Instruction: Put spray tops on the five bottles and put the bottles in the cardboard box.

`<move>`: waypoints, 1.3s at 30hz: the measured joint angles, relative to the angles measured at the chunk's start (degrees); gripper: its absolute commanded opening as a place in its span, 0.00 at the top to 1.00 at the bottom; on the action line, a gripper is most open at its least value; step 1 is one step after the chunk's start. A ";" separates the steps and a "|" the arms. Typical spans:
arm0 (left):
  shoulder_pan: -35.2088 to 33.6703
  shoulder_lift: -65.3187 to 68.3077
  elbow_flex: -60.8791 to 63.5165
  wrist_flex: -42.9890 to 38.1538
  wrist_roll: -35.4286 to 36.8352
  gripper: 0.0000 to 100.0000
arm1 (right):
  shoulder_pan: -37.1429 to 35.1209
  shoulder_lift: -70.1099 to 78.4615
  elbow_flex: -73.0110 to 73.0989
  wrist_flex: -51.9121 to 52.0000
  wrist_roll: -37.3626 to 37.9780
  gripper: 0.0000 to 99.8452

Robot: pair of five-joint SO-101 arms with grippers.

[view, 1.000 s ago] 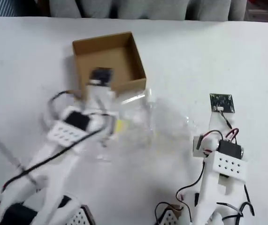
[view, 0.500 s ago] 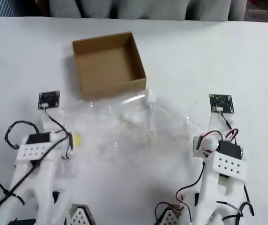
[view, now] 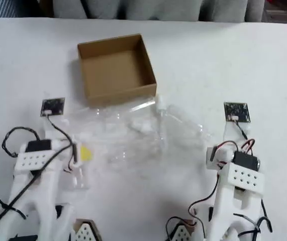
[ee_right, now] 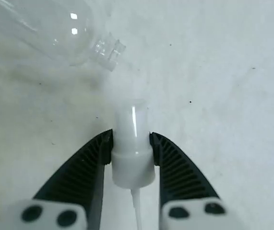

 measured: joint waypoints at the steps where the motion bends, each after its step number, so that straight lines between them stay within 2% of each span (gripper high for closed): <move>1: 0.00 0.00 -1.05 1.76 -1.23 0.70 | 0.00 0.00 0.00 0.00 0.00 0.98; 5: 0.00 0.00 -4.66 7.56 -5.01 0.70 | 0.00 0.00 0.00 0.00 0.00 0.98; 12: 0.00 0.88 -7.03 9.32 -3.60 0.70 | 0.00 0.00 0.00 0.00 0.00 0.98; 20: -0.53 20.04 -20.22 14.07 -2.11 0.70 | 0.00 0.00 0.00 0.00 0.00 0.98; 25: -0.53 29.01 -22.24 14.24 -2.11 0.70 | 0.00 0.00 0.00 0.00 0.26 0.98; 33: -0.62 28.75 -19.16 11.60 -2.11 0.70 | 0.09 -0.09 0.79 0.00 2.46 0.98; 36: -0.62 28.22 -17.23 9.32 -2.11 0.77 | 0.00 -0.09 0.88 0.00 2.73 0.98; 39: -0.53 28.13 -14.86 5.54 -2.11 0.95 | 0.00 -0.09 0.88 0.00 2.73 0.98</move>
